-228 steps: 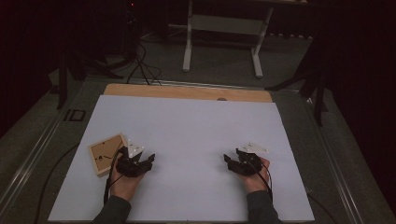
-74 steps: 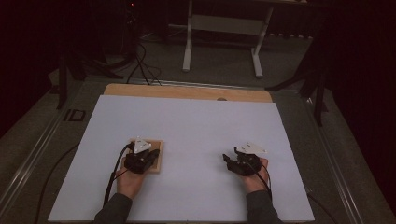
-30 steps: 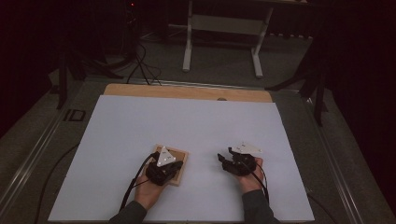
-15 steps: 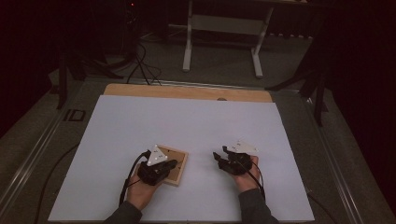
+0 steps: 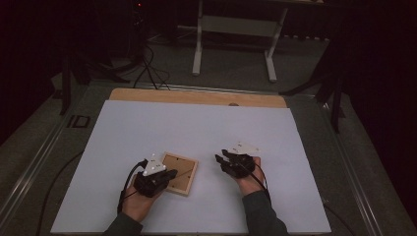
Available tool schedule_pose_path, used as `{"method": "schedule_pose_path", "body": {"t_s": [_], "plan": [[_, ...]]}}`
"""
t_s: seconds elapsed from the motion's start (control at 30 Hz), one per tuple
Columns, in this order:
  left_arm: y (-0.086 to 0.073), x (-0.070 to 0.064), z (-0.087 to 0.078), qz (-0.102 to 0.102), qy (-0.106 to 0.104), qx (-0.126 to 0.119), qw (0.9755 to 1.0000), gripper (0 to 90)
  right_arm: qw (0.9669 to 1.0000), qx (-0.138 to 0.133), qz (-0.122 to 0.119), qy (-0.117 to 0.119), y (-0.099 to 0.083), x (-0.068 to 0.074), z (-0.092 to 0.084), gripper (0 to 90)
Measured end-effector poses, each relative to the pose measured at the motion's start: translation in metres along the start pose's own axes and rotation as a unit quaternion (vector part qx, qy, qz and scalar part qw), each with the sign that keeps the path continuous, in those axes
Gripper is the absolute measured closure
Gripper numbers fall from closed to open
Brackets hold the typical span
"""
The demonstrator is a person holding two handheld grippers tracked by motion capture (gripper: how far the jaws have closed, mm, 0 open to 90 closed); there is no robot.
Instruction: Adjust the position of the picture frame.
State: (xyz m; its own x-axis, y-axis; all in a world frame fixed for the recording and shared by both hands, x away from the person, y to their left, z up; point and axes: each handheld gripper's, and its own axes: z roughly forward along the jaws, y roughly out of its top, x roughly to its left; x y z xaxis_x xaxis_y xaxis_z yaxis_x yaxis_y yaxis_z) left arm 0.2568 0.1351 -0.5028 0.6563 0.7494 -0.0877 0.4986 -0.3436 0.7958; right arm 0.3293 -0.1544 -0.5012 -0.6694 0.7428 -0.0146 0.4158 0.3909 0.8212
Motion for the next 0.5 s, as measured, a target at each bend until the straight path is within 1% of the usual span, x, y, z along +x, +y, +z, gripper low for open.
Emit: {"method": "schedule_pose_path", "body": {"t_s": [0.17, 0.23, 0.27, 0.37, 0.5], "plan": [[-0.003, 0.001, -0.002, 0.006, 0.001, 0.004, 1.0000, 89.5, 1.0000, 0.001, -0.001, 0.004, 0.006, 0.003, 0.007, 73.6], [-0.005, 0.001, -0.003, 0.004, 0.001, 0.005, 1.0000, 89.5, 0.9999, 0.005, -0.009, 0.009, 0.009, 0.006, 0.013, 80.2], [-0.006, 0.002, -0.004, 0.003, 0.002, 0.006, 1.0000, 89.5, 0.9999, 0.005, -0.009, 0.009, 0.009, 0.006, 0.013, 80.2], [-0.009, 0.003, -0.006, -0.002, 0.002, 0.010, 0.9999, 89.5, 0.9998, 0.006, -0.013, 0.015, 0.011, 0.010, 0.018, 84.9], [-0.014, 0.003, -0.009, -0.002, 0.000, 0.017, 0.9999, 89.6, 0.9995, 0.007, -0.013, 0.028, 0.013, 0.018, 0.026, 88.0]]}}
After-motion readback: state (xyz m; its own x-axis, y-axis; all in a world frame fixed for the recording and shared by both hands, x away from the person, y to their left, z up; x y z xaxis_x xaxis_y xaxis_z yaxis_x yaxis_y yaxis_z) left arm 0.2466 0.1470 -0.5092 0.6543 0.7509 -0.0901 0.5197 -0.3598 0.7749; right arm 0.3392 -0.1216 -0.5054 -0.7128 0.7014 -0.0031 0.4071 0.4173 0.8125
